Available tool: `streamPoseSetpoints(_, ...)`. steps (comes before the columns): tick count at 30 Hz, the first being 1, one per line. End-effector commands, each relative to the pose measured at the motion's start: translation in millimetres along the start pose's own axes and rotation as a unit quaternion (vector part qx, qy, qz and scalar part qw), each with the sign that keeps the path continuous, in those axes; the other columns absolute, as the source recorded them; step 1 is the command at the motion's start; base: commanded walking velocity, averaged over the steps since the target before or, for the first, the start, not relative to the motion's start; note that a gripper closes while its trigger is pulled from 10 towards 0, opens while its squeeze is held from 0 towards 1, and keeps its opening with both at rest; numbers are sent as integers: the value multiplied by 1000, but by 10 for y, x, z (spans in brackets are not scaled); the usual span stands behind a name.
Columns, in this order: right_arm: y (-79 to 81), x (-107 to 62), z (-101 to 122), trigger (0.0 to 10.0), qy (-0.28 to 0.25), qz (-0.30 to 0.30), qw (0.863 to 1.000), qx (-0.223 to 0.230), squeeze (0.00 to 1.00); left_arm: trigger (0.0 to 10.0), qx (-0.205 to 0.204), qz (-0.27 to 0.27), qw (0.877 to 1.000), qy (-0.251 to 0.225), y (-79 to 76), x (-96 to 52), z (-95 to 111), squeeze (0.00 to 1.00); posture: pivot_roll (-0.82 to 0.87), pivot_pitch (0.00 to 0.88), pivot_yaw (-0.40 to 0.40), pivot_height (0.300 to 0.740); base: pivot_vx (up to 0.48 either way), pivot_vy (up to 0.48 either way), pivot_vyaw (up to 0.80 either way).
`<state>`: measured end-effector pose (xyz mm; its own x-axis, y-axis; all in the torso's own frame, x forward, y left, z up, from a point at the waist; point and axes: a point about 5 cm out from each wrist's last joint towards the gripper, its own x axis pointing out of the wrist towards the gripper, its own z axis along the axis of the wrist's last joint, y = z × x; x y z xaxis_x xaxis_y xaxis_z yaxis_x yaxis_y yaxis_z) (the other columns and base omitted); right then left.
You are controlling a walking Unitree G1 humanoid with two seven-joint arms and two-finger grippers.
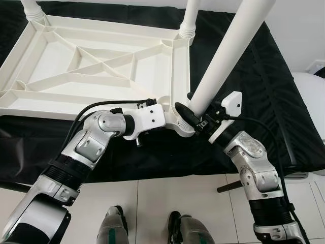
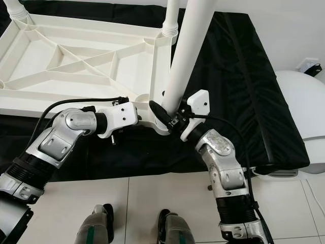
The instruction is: Building children table
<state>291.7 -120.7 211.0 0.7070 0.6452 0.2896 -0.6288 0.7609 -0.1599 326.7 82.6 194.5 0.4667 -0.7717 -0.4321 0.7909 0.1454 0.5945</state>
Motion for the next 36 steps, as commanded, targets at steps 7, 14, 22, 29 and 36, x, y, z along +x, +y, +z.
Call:
streamPoseSetpoints(7,43,6,-18,10000,1,-48,999,6,0,10000,4,11,1000,15,36,-6,-50,0,80,228,-28,740,0,0,0)
streamPoseSetpoints(14,110,42,-4,10000,-7,-92,996,5,0,10000,5,13,1000,16,54,-18,-50,0,82,231,-28,740,0,0,0)
streamPoseSetpoints(22,175,70,-3,10000,-10,-125,992,1,0,10000,4,15,1000,15,65,-17,-48,0,82,236,-31,740,0,0,0)
streamPoseSetpoints(29,203,88,-20,10000,-6,-175,984,-4,0,10000,4,16,1000,15,70,-16,-50,0,83,238,-34,740,0,0,0)
streamPoseSetpoints(36,248,91,-56,10000,5,-222,975,-11,0,10000,4,17,1000,15,74,-18,-50,0,85,237,-34,740,0,0,0)
